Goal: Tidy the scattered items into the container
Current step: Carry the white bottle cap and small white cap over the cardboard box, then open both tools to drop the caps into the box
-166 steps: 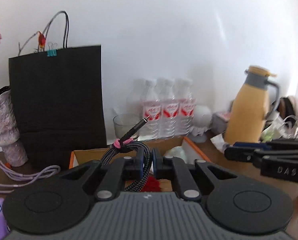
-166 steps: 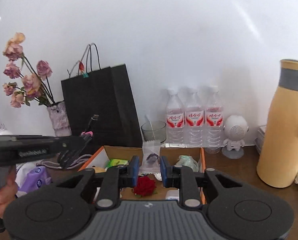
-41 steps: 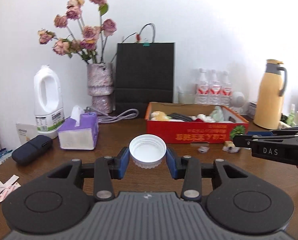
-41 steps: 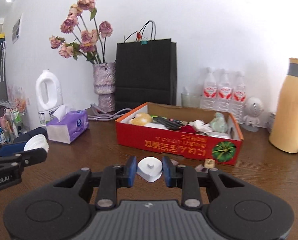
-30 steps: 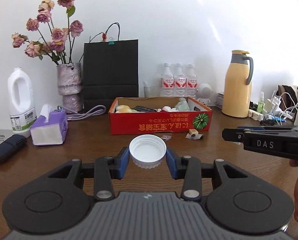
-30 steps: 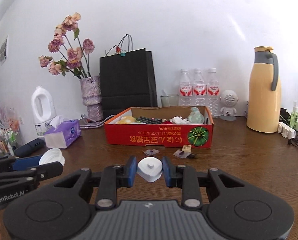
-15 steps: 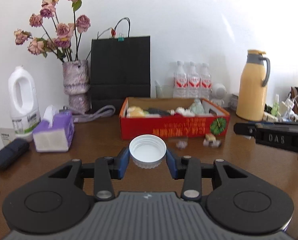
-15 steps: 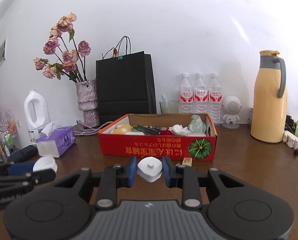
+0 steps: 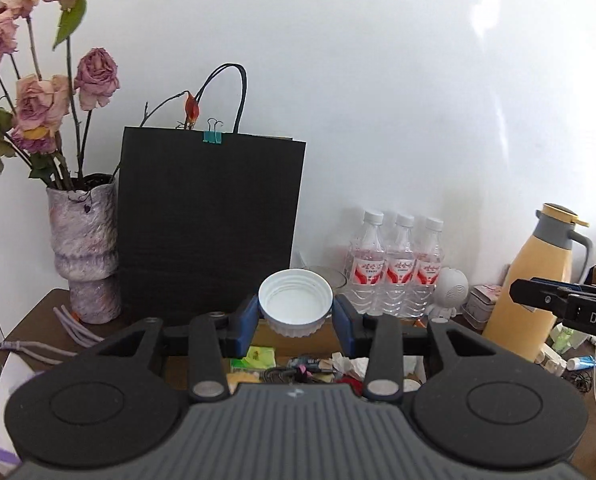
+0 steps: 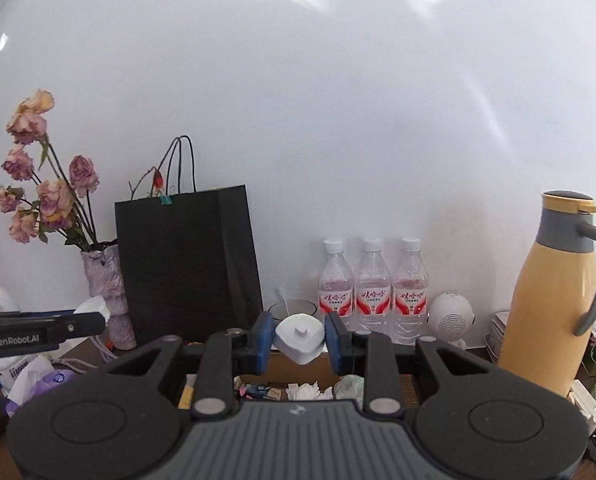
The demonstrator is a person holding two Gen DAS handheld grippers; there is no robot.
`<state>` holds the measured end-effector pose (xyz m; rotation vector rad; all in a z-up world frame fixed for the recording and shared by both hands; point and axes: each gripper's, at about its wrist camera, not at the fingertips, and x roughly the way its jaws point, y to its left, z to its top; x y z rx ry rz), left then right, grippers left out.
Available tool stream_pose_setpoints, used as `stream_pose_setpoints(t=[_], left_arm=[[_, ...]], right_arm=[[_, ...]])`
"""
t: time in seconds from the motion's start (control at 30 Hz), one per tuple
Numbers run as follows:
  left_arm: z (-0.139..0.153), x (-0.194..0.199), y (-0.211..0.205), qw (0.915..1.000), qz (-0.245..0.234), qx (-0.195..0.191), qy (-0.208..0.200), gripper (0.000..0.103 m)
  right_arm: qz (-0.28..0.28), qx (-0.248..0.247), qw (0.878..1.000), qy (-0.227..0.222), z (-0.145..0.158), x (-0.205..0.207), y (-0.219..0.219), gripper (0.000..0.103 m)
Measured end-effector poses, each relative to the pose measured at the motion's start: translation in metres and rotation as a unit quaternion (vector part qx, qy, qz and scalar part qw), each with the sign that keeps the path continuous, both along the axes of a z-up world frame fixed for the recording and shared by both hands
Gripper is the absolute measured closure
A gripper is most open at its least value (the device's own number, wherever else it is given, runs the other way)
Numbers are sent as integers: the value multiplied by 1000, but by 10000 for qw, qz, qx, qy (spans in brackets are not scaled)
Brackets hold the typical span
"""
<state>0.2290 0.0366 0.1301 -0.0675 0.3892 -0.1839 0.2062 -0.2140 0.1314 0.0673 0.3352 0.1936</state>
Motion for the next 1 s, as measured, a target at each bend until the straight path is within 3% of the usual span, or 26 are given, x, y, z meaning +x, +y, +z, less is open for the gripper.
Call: stream_pose_setpoints(t=[0.1, 0.2, 0.27, 0.37, 0.47, 0.53, 0.57, 0.6, 0.67, 0.77, 1.0], left_arm=[[-23, 52, -14, 9957, -394, -69, 833, 62], [-71, 90, -40, 9832, -586, 49, 1730, 62], [-100, 103, -57, 9753, -825, 183, 2042, 62], [-128, 110, -76, 9699, -918, 424, 2215, 59], [-132, 106, -77, 9686, -1150, 475, 2153, 56], [-121, 102, -71, 9717, -1130, 441, 2028, 48], [-113, 100, -66, 9734, -1089, 404, 1975, 46], [-105, 98, -62, 9754, -1010, 384, 1921, 44], [-93, 90, -52, 9785, -813, 392, 1856, 40], [-82, 76, -41, 9805, -522, 396, 1851, 23], [-70, 30, -30, 9824, -73, 609, 1763, 10]], right_arm=[[274, 78, 9947, 983, -12, 57, 2, 76], [425, 125, 9767, 2100, -57, 112, 3, 76], [449, 194, 9628, 2657, -89, 138, 3, 76], [333, 63, 9509, 3078, -127, 160, 8, 76], [204, -141, 9460, 3232, -145, 170, 14, 74], [223, -96, 9437, 3298, -148, 173, 14, 59], [240, -33, 9446, 3272, -145, 174, 12, 47], [209, -3, 9470, 3205, -142, 173, 10, 43], [89, -57, 9531, 3024, -129, 165, 8, 42], [182, -35, 9591, 2825, -113, 148, 4, 30], [58, -221, 9646, 2626, -95, 105, 3, 25]])
